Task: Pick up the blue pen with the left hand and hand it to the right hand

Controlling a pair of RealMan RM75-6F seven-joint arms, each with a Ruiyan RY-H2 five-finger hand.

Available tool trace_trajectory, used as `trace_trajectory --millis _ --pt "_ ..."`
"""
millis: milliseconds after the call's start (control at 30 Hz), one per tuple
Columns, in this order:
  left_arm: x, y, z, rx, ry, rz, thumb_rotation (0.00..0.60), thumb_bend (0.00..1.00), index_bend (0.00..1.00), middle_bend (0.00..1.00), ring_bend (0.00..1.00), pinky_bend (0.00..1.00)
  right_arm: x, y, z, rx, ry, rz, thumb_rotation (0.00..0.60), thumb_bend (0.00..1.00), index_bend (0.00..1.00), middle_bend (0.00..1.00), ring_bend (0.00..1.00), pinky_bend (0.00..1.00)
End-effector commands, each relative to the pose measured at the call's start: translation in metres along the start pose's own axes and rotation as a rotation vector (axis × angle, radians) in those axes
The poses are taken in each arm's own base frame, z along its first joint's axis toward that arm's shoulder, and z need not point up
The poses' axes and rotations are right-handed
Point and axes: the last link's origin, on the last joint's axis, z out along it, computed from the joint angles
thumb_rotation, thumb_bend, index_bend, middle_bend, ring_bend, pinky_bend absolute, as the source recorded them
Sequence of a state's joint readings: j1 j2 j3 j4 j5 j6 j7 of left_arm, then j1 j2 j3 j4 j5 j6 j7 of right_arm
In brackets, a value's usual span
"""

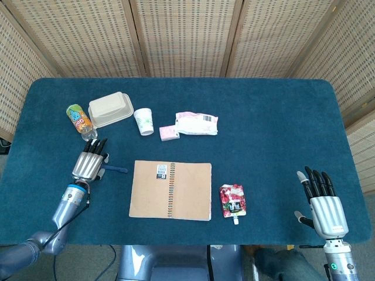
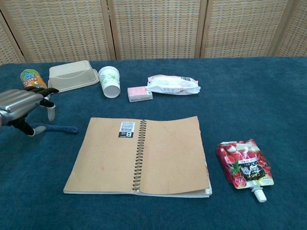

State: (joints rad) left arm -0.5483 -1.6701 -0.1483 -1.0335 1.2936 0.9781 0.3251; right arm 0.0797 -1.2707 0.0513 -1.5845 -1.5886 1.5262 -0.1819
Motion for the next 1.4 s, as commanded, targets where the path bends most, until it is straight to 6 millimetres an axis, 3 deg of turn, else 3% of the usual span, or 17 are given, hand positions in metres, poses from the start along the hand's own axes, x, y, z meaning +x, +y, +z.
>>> trace_trajectory --millis 33,1100,1400 --pt "-0.0025 0.003 0.0009 -0.002 -0.013 0.007 0.6 0.4 0.48 0.0 0.0 0.0 0.0001 0.0004 0.0005 -0.001 -0.002 0.002 0.6 0.0 0.0 0.0 0.0 0.0" --pt "-0.0108 0.0043 0.01 0.027 -0.036 0.007 0.6 0.42 0.51 0.0 0.0 0.0 -0.0015 0.0001 0.0007 -0.002 -0.022 0.012 0.6 0.0 0.0 0.0 0.0 0.0" --pt "-0.009 0.002 0.0099 0.035 -0.032 -0.005 0.6 0.37 0.52 0.0 0.0 0.0 -0.0018 -0.0001 0.0008 -0.001 -0.026 0.017 0.6 0.0 0.0 0.0 0.0 0.0"
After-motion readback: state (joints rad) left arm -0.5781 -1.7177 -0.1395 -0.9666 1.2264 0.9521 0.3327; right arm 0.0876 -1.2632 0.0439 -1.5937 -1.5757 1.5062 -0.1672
